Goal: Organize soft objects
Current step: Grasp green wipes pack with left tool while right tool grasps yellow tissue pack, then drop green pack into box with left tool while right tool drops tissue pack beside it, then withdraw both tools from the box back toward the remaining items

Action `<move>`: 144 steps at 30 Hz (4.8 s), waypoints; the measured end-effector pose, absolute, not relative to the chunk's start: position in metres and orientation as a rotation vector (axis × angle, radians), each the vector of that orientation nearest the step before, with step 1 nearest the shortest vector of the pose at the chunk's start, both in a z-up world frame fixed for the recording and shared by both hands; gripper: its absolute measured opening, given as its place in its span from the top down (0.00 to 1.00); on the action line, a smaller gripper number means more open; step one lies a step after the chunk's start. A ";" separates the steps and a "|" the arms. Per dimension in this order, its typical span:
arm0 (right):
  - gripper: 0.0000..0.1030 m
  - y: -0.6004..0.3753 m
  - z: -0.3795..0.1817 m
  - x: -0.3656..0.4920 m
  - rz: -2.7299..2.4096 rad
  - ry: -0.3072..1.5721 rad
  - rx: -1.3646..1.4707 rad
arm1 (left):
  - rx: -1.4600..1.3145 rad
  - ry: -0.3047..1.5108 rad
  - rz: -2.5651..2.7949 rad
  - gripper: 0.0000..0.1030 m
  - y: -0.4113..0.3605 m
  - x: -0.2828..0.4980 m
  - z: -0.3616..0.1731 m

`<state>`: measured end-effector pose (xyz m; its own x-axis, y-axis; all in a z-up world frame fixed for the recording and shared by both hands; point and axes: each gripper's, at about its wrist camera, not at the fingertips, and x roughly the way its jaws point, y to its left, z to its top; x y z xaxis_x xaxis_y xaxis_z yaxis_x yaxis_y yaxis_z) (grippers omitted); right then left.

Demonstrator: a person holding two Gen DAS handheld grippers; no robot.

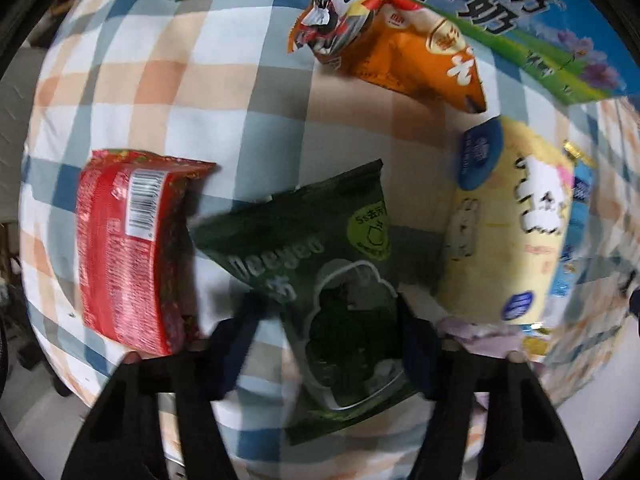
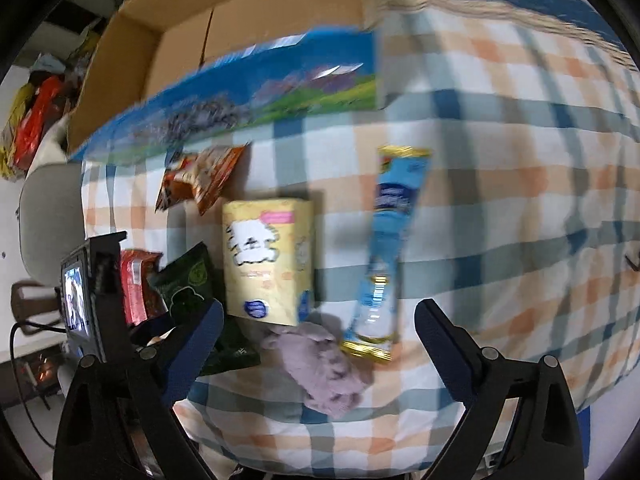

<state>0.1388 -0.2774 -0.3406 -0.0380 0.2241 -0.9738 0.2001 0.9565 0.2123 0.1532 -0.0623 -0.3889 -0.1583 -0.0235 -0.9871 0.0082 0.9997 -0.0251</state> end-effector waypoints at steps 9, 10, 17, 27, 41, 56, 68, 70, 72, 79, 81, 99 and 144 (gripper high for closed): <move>0.15 -0.216 -0.404 0.157 0.053 1.750 0.284 | -0.014 1.713 -0.008 0.57 -0.046 0.134 -0.391; 0.20 -0.211 -0.409 0.157 0.052 1.763 0.274 | -0.003 1.712 -0.006 0.57 -0.048 0.134 -0.393; 0.34 -0.196 -0.427 0.152 0.027 1.802 0.178 | 0.011 1.696 0.008 0.58 -0.058 0.128 -0.388; 0.36 -0.178 -0.399 0.129 0.062 1.750 0.136 | -0.022 1.668 0.029 0.66 -0.043 0.121 -0.347; 0.36 -0.187 -0.295 0.101 0.196 1.605 0.249 | -0.131 1.513 -0.022 0.67 -0.046 0.115 -0.236; 0.36 -0.231 -0.158 0.161 0.237 1.397 0.292 | -0.117 1.340 -0.143 0.67 -0.067 0.223 -0.156; 0.36 -0.242 -0.171 0.280 0.113 1.362 0.307 | -0.017 1.306 -0.204 0.67 -0.074 0.326 -0.148; 0.36 -0.246 -0.181 0.294 0.087 1.360 0.309 | -0.013 1.317 -0.217 0.67 -0.073 0.342 -0.153; 0.36 -0.248 -0.189 0.308 0.063 1.358 0.306 | -0.016 1.331 -0.229 0.67 -0.072 0.356 -0.160; 0.36 -0.243 -0.222 0.359 0.025 1.349 0.265 | -0.019 1.422 -0.274 0.67 -0.071 0.405 -0.205; 0.36 -0.240 -0.236 0.375 0.016 1.361 0.245 | -0.023 1.459 -0.285 0.67 -0.073 0.420 -0.222; 0.36 -0.265 -0.336 0.432 -0.068 1.479 0.140 | -0.065 1.641 -0.414 0.67 -0.134 0.483 -0.314; 0.00 -0.218 -0.206 0.301 -0.108 1.350 0.077 | 0.056 1.281 -0.159 0.06 -0.060 0.328 -0.181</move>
